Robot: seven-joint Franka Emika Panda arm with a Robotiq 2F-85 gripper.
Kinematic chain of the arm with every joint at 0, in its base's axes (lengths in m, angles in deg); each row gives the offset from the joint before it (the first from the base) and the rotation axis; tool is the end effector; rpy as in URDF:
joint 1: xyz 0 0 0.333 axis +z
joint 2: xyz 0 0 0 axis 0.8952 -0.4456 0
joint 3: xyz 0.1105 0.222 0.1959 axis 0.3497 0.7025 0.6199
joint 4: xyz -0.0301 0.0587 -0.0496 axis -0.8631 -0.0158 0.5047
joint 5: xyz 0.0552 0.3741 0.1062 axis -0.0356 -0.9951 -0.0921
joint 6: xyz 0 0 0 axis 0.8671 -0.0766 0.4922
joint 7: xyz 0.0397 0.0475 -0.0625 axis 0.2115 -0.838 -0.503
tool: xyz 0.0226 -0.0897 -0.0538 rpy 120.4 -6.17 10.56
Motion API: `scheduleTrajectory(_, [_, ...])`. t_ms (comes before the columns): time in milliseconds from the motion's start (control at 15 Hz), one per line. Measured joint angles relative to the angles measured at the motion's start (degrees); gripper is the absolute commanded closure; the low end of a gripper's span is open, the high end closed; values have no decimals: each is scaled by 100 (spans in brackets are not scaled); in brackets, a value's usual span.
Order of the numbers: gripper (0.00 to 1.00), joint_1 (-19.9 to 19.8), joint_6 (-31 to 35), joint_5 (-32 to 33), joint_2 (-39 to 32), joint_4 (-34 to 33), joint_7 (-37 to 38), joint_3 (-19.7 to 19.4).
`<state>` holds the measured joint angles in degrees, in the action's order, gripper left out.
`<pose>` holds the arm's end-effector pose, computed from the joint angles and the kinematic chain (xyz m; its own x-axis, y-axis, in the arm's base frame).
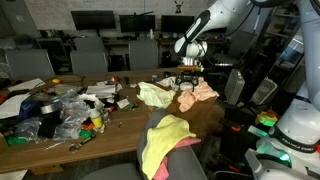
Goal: Pick up all the clothes from the table and put them on the chair.
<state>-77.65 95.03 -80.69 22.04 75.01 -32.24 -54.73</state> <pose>0.5041 -0.2624 0.1805 0.2656 -0.9072 -0.3263 -0.9474 -0.3083 0.0860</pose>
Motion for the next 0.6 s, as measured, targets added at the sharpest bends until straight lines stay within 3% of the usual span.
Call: scheduleTrajectory(600, [0,94,-1,0,-303,87,0,88])
